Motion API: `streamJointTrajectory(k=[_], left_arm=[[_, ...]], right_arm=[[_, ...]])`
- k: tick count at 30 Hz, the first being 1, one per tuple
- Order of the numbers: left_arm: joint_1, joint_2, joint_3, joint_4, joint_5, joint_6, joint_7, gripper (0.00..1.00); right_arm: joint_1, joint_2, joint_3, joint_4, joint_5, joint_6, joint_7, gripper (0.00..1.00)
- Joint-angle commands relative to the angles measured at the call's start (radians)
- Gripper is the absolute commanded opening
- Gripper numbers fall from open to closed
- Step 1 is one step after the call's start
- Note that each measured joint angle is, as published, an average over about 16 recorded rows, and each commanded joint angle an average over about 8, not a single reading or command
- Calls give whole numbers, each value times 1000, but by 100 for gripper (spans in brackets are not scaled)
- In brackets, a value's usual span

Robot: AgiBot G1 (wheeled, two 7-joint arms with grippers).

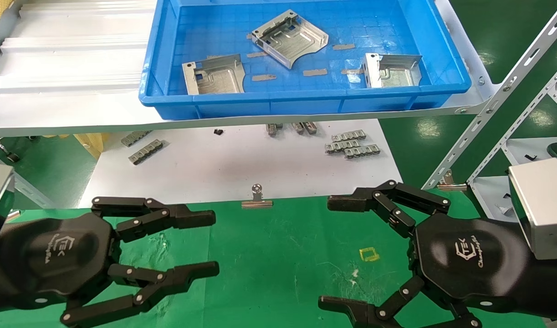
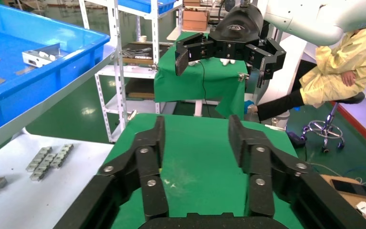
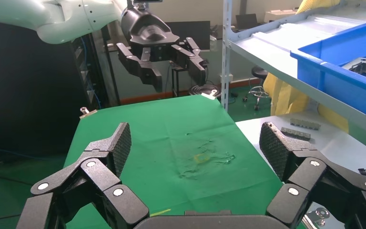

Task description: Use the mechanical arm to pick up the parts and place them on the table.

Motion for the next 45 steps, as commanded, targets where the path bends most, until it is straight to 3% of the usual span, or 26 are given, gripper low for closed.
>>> streamJointTrajectory(k=[1,19,23,29,34,39,45], left_arm=[[0,0,0,0,0,0,0,0],[0,0,0,0,0,0,0,0],[0,0,0,0,0,0,0,0],[0,0,0,0,0,0,0,0],[0,0,0,0,0,0,0,0],[0,0,0,0,0,0,0,0],[0,0,1,0,0,0,0,75]], right_arm=[[0,0,0,0,0,0,0,100],[2,0,1,0,-2,3,-2,100],[31,-13,5,-7,-17,40,-1,100],[165,-106,-23,-48,-128,215,39,100],[339,-235,-111,-143,-325,403,127,100],[535,-399,-229,-326,-553,564,230,100],[716,-602,-343,-589,-752,680,287,99]])
